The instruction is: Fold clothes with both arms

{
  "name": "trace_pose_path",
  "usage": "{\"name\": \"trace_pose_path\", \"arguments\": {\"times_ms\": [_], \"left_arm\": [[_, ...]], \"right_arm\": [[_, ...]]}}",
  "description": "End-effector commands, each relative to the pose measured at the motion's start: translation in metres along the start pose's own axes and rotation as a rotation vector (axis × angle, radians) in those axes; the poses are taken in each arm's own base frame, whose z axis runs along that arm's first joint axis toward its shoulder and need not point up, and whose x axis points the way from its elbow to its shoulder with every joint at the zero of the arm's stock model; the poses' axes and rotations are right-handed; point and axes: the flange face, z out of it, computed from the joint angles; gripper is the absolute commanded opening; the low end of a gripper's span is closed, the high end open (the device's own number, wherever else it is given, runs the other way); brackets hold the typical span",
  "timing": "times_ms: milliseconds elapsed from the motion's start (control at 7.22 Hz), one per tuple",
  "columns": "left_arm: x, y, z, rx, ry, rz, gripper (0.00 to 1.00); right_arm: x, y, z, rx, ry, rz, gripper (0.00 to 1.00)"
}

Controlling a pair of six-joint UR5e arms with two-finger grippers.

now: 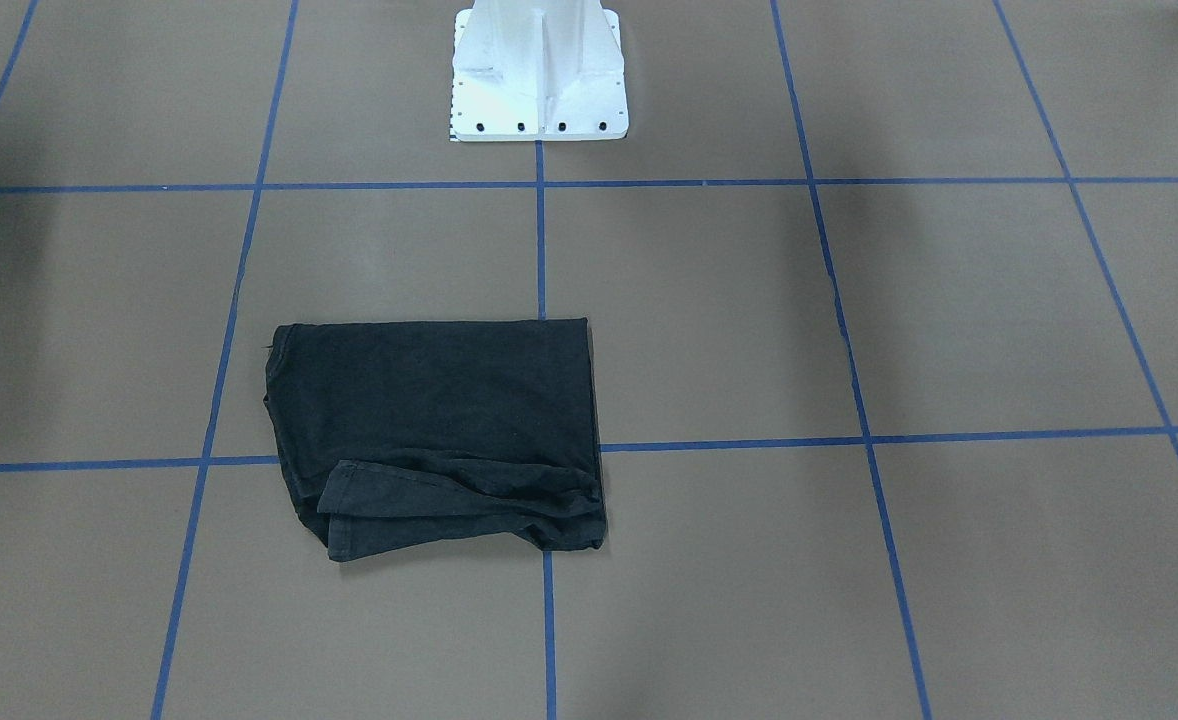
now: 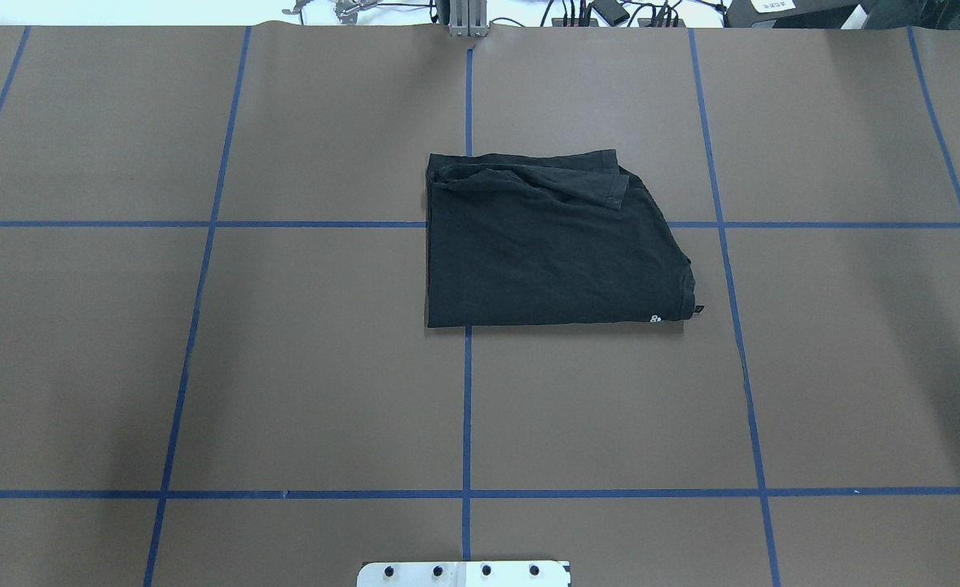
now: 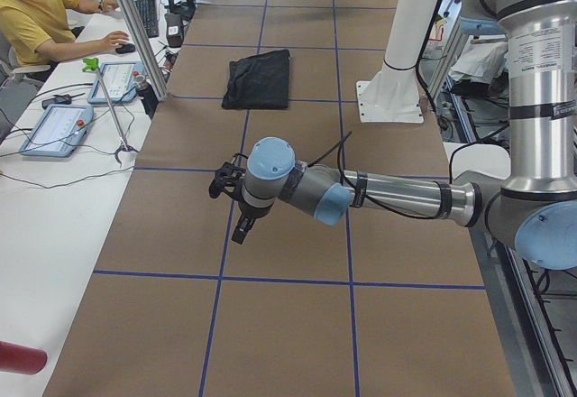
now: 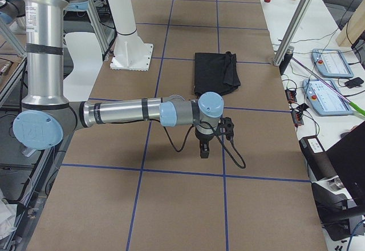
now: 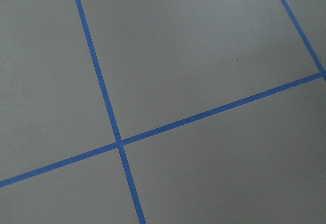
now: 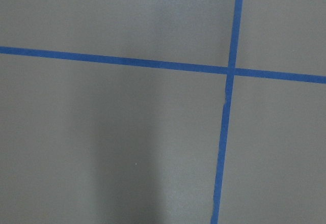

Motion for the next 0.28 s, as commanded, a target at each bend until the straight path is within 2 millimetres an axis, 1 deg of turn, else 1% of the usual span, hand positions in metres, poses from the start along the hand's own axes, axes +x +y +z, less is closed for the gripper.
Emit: {"name": "trace_pose_path", "arguments": {"times_ms": [0, 138], "left_arm": [[0.0001, -0.0008, -0.0006, 0.002, -0.003, 0.001, 1.0], [0.0002, -0.0008, -0.0006, 0.002, -0.002, 0.001, 1.0]], "right_arm": [[-0.0006, 0.0002, -0.0006, 0.001, 0.0, -0.001, 1.0], [-0.0006, 0.0002, -0.0006, 0.001, 0.0, -0.001, 1.0]]}}
